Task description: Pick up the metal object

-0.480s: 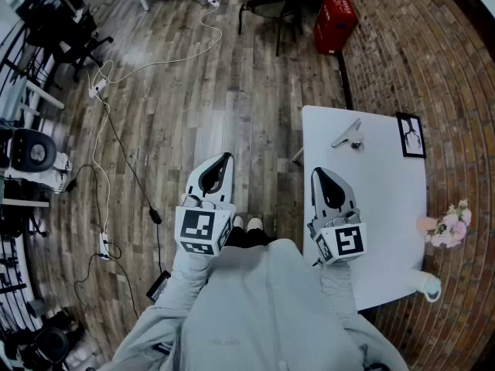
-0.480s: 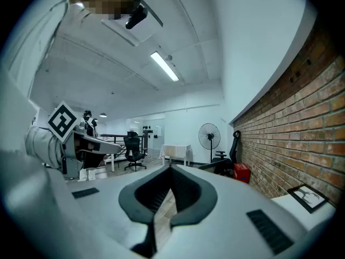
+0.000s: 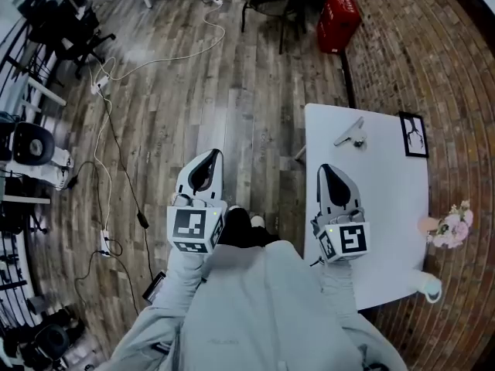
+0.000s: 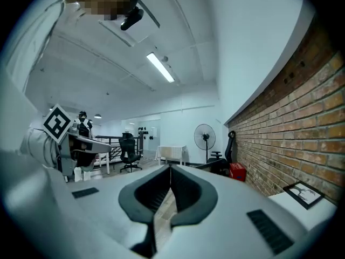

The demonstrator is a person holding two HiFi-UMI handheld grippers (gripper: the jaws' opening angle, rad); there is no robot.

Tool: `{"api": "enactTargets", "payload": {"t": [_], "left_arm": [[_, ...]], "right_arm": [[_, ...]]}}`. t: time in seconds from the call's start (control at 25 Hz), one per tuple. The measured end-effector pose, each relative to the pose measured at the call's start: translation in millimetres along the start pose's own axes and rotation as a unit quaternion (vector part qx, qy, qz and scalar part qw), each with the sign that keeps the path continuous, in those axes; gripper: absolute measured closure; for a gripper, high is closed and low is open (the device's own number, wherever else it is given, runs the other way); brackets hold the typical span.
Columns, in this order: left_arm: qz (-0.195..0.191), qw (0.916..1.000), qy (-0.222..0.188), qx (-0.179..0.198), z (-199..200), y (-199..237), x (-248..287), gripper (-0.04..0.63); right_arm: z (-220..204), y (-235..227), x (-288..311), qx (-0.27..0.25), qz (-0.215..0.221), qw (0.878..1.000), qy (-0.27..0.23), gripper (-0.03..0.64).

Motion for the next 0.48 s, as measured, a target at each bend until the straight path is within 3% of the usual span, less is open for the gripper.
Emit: {"api": "enactTargets", "payload": {"t": [0.2,0.48], "left_arm": [[0.008,1.0000,-0.002,0.001,-3,13,9,0.566],[-0.003,0.9999,-0.009,-0.003,10,43,65,0.567]], "right_arm": [[-5,-5,13,0.004,-0.005,1.000,0.005,0.594],[4,-23,69,-0.001,-0.010,1.000,0.006,0.594]]}}
Point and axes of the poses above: the fingertips, and each gripper's own axes: x forward along the fingers, y to its left, z out of its top, the point moved 8 cm from there along -x, backward along the fingers, and after that the axes turned 8 degrees about z, right-handed, at the moved point
